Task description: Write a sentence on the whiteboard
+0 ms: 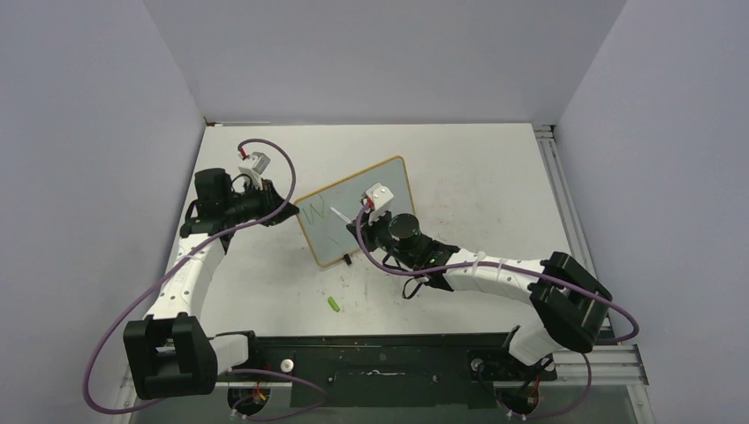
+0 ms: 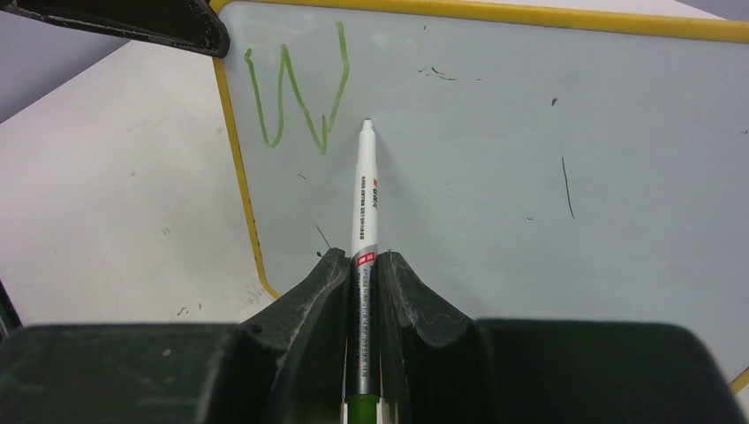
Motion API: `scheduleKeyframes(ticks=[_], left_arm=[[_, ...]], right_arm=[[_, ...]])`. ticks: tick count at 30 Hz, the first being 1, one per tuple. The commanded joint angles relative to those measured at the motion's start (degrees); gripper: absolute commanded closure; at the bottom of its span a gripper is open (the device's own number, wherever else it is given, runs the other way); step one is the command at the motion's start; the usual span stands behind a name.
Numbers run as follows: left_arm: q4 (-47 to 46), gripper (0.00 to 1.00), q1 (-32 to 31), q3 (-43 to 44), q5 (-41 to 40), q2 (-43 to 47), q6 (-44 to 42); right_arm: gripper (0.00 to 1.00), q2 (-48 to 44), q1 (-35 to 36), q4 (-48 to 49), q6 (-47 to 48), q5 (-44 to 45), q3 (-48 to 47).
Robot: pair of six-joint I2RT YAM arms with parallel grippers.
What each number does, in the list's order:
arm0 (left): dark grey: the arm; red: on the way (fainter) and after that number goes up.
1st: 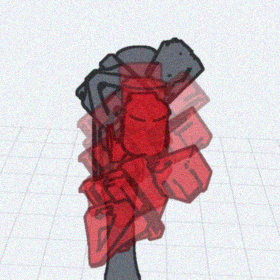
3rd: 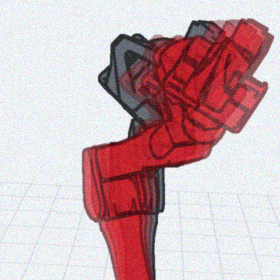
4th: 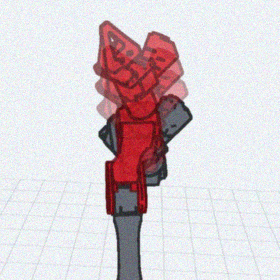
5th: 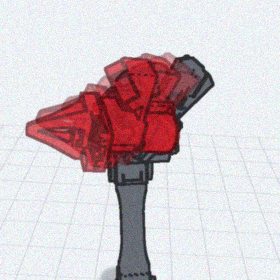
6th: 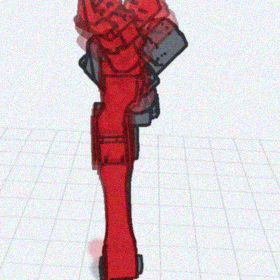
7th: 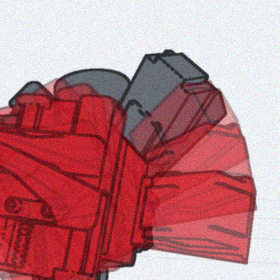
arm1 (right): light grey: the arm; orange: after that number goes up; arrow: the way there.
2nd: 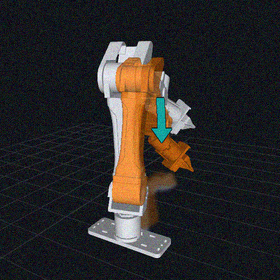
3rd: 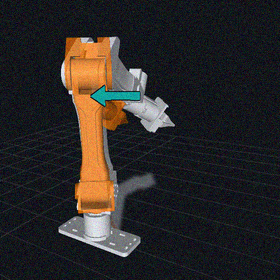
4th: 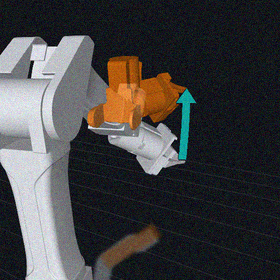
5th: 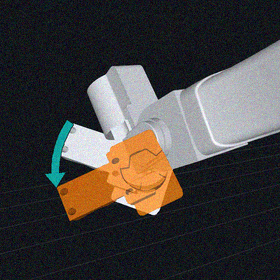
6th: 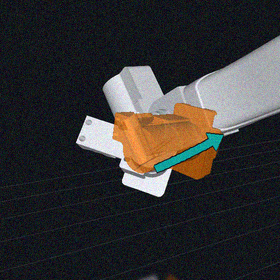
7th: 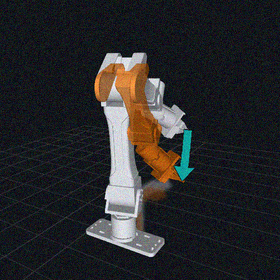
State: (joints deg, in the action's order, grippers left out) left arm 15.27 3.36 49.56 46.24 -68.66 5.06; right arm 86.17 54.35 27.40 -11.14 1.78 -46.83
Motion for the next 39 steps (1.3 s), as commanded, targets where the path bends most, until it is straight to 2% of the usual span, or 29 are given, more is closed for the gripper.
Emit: scheduleKeyframes(ticks=[1, 9, 26, 39], left_arm=[[0.55, 1.0, -0.89, 1.42, 0.07, 0.45, -0.49], [0.64, 1.0, -0.89, 1.42, 0.01, 0.39, -0.49], [0.64, 1.0, -0.86, 1.42, -0.01, 0.51, -0.56], [0.64, 1.0, -0.89, 1.42, -0.01, 0.37, -0.58]], right_arm=[[0.95, 1.28, -0.38, 3.76, 0.82, -1.23, -2.52], [0.95, 1.91, -0.21, 3.16, 1.2, -2.94, -2.44], [0.95, 0.58, 0.23, 1.6, 1.07, 1.23, 0.51], [0.95, 0.3, 0.23, 0.67, 1.12, 1.3, 1.1]])
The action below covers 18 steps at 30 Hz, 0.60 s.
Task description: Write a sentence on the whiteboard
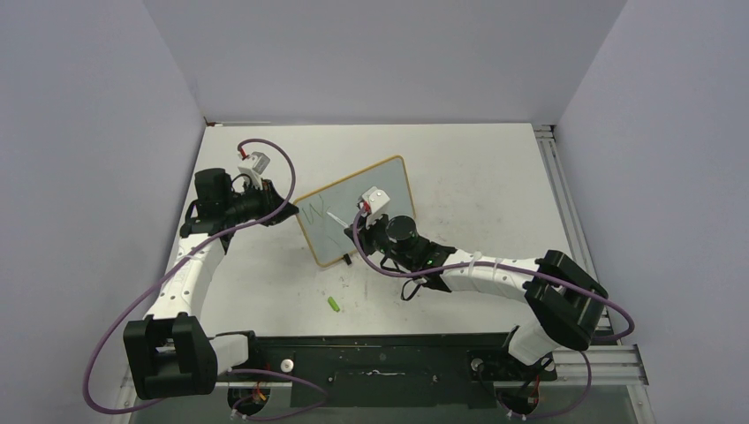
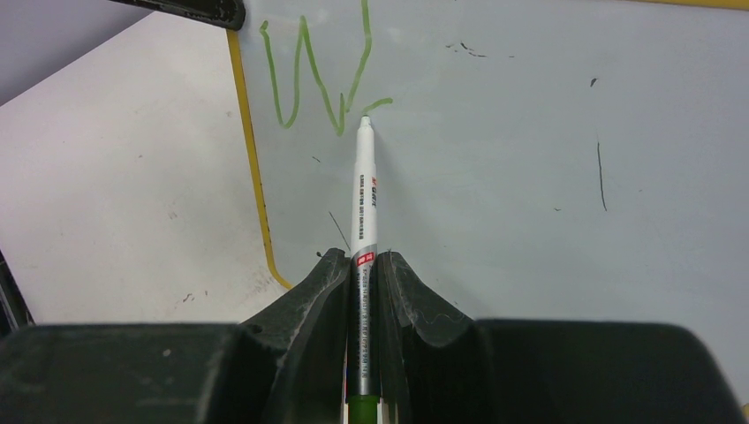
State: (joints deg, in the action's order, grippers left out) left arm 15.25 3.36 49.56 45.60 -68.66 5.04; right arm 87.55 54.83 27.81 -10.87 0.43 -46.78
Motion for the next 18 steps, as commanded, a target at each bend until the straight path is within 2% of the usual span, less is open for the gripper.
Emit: scheduleKeyframes(ticks=[1, 18], left_arm=[[0.66, 1.0, -0.89, 1.43, 0.63, 0.38, -0.56], [0.64, 1.0, -0.88, 1.42, 0.66, 0.2, -0.56]], right_arm=[[0.95, -1.21, -0.25, 0.29, 0.78, 2.69, 1.28], [0.95, -2.03, -0.49, 1.46, 0.63, 6.14, 0.46]])
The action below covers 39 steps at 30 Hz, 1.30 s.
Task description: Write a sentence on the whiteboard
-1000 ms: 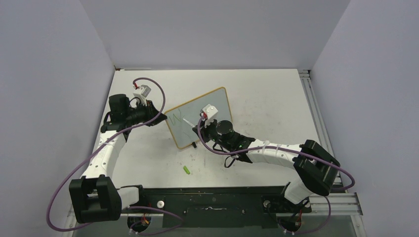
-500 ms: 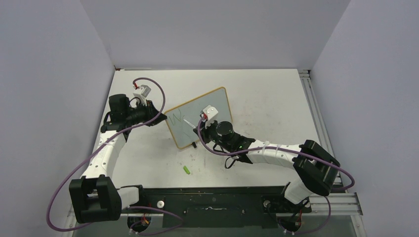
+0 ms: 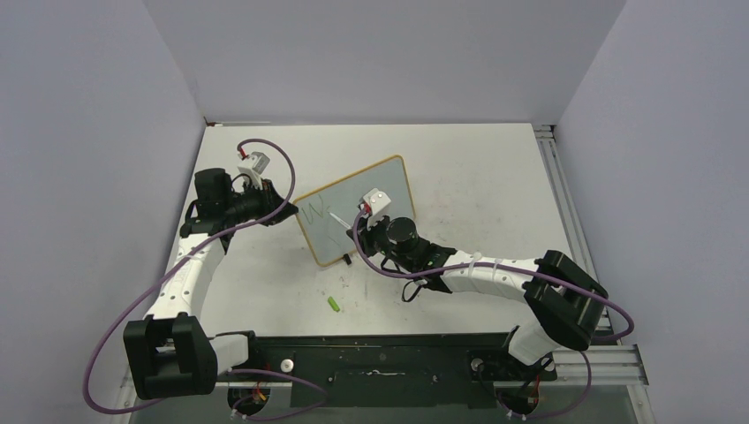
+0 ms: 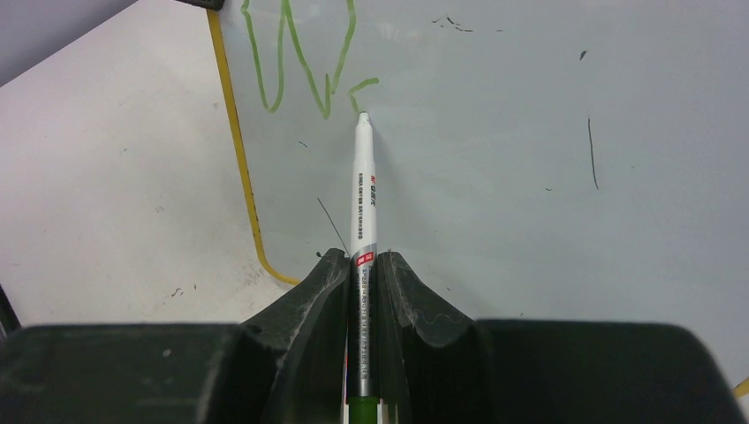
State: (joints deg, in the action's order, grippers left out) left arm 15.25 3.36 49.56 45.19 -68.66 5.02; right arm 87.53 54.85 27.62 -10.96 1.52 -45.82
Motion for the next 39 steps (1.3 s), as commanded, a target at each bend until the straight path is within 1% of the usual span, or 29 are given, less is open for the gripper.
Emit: scheduleKeyframes(ticks=[1, 19, 39], left_arm=[[0.58, 1.0, -0.89, 1.47, 1.12, 0.22, -0.53], [0.7, 1.0, -0.89, 1.46, 1.04, 0.37, -0.53], [0.75, 1.0, -0.98, 1.45, 1.04, 0.47, -0.53]], right_arm=[[0.95, -2.11, -0.53, 1.76, 0.76, 5.1, -0.76], [0.95, -0.75, -0.62, 3.23, 2.08, 4.64, -4.7], [0.95, -0.93, 0.17, 1.09, 0.32, 4.63, -0.26]])
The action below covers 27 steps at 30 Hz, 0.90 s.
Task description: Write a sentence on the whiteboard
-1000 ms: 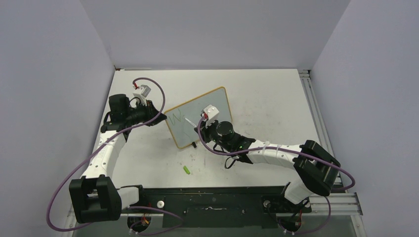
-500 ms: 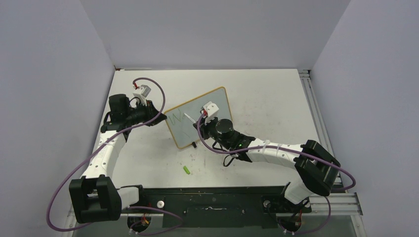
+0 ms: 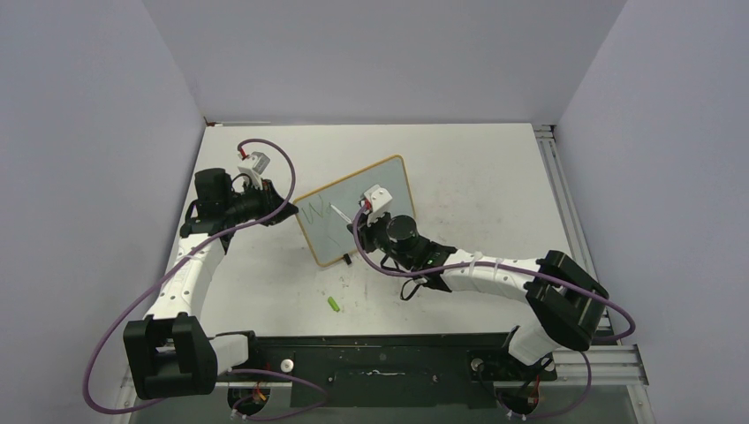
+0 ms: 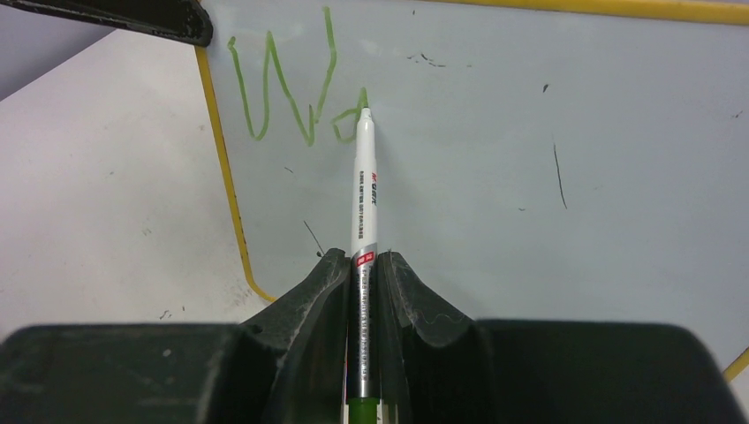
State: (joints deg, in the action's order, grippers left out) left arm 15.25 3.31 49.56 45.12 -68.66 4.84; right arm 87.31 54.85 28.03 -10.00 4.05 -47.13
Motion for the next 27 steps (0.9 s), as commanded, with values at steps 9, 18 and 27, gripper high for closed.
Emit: scheduleKeyframes(ticks=[9, 18, 27], left_arm=[[0.75, 1.0, -0.89, 1.43, 1.02, 0.46, -0.4], [0.75, 1.0, -0.93, 1.44, 1.01, 0.5, -0.45], [0.75, 1.0, -0.94, 1.5, 1.02, 0.47, -0.45]], right_arm=[[0.95, -0.78, 0.22, -0.2, -0.59, 2.65, 1.93], [0.95, -1.12, 0.26, -0.74, -0.35, 3.32, 2.4], [0.95, -1.73, 0.18, -0.97, -0.24, 4.58, 2.35]])
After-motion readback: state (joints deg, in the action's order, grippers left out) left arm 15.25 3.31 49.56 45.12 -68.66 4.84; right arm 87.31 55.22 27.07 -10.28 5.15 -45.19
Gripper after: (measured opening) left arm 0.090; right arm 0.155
